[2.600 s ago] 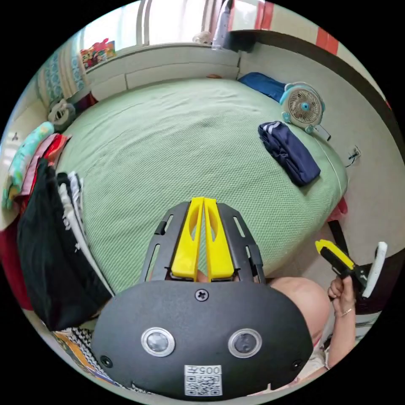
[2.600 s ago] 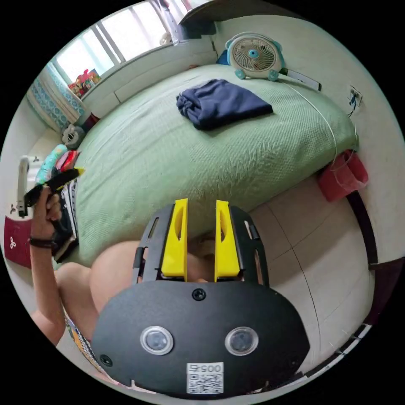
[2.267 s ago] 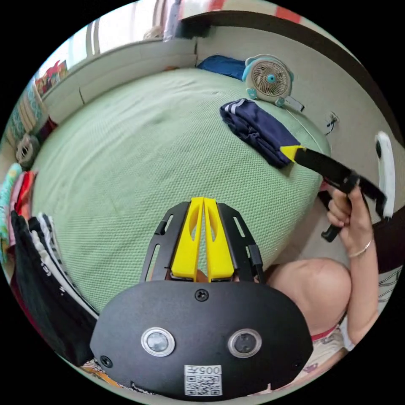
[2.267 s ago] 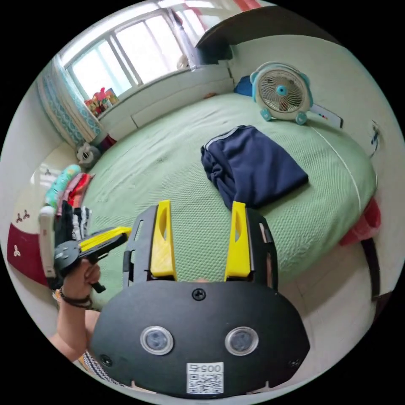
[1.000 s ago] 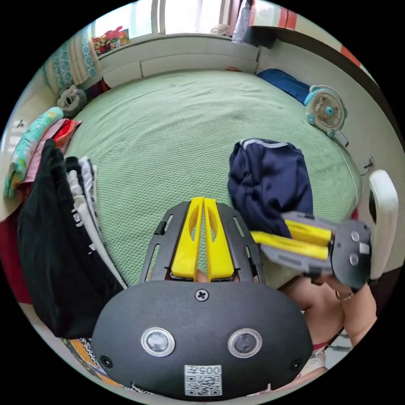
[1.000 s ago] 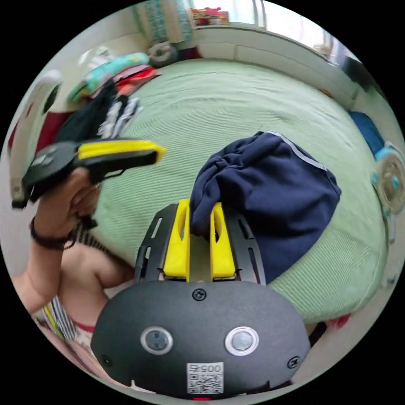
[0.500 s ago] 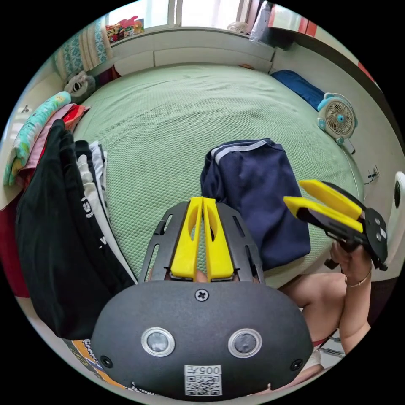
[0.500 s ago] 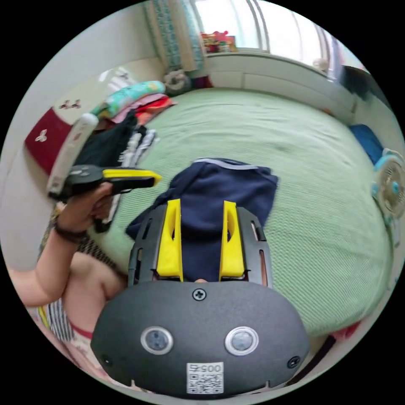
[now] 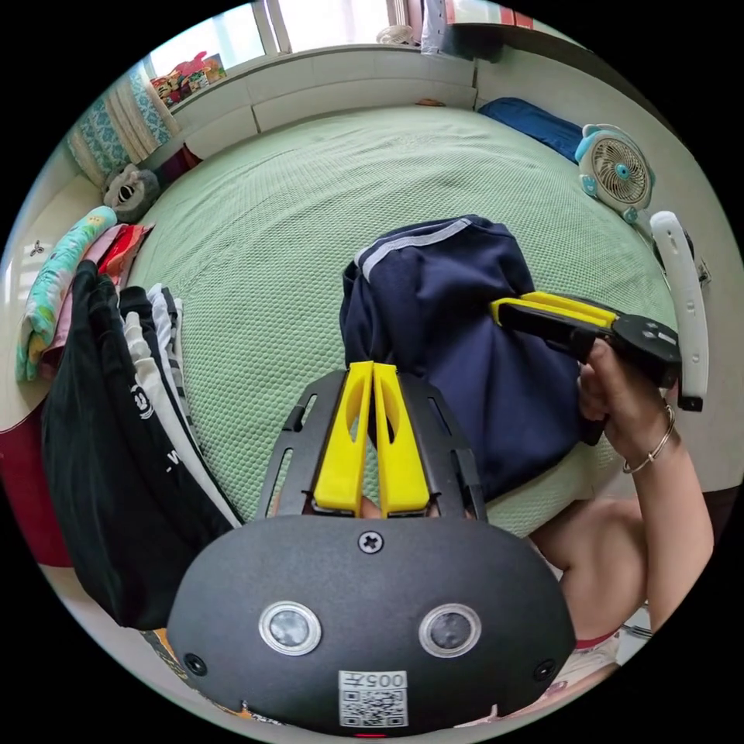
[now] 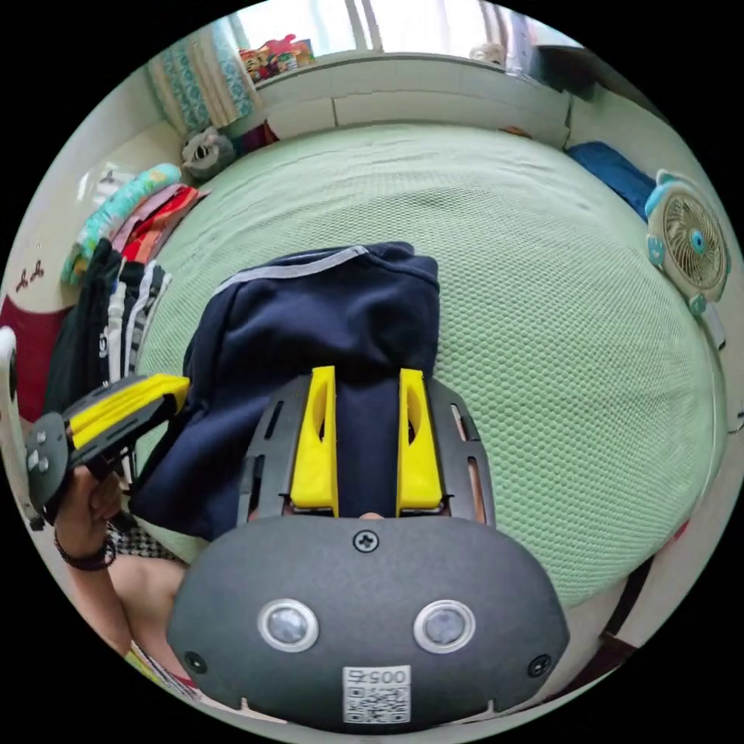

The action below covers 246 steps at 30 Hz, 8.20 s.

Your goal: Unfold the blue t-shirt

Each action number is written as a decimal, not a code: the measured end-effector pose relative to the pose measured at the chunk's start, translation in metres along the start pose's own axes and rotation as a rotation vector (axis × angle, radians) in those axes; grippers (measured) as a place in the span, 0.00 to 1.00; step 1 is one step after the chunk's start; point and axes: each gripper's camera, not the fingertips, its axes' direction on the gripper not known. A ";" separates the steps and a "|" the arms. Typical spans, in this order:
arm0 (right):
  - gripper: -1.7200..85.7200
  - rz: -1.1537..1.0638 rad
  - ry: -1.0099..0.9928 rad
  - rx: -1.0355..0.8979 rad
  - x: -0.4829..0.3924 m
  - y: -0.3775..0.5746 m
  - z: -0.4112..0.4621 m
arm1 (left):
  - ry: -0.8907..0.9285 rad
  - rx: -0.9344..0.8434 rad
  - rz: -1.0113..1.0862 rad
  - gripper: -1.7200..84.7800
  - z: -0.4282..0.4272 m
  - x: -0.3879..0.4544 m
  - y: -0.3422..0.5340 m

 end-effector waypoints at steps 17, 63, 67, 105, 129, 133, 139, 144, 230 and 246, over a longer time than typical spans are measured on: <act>0.10 0.049 0.020 0.024 -0.014 -0.022 -0.023 | 0.053 0.044 -0.035 0.02 -0.005 -0.048 0.008; 0.19 -0.307 -0.055 -0.101 -0.171 -0.014 0.001 | -0.051 -0.052 -0.096 0.02 0.050 -0.111 0.020; 0.10 -0.294 -0.073 -0.078 -0.163 -0.019 -0.009 | -0.056 -0.062 -0.097 0.02 0.053 -0.120 0.024; 0.17 -0.275 -0.137 -0.066 -0.129 -0.042 -0.027 | 0.194 0.012 0.034 0.02 0.062 -0.105 0.023; 0.03 -0.120 -0.136 0.062 -0.046 -0.026 -0.089 | 0.353 0.008 -0.133 0.23 0.097 -0.138 0.007; 0.03 -0.057 -0.174 0.080 -0.024 -0.026 -0.099 | 0.230 -0.024 -0.152 0.20 0.105 -0.125 -0.001; 0.02 -0.006 -0.179 0.104 -0.001 -0.025 -0.113 | 0.167 -0.051 -0.091 0.13 0.109 -0.100 -0.014; 0.00 0.007 -0.084 0.147 0.014 -0.022 -0.128 | 0.141 -0.065 -0.067 0.09 0.112 -0.083 -0.024; 0.00 0.064 0.252 -0.104 0.079 -0.045 -0.117 | 0.030 -0.093 -0.098 0.08 0.005 -0.123 0.012; 0.15 0.078 0.036 -0.075 0.131 -0.020 -0.154 | 0.117 -0.003 -0.147 0.14 -0.043 -0.118 0.049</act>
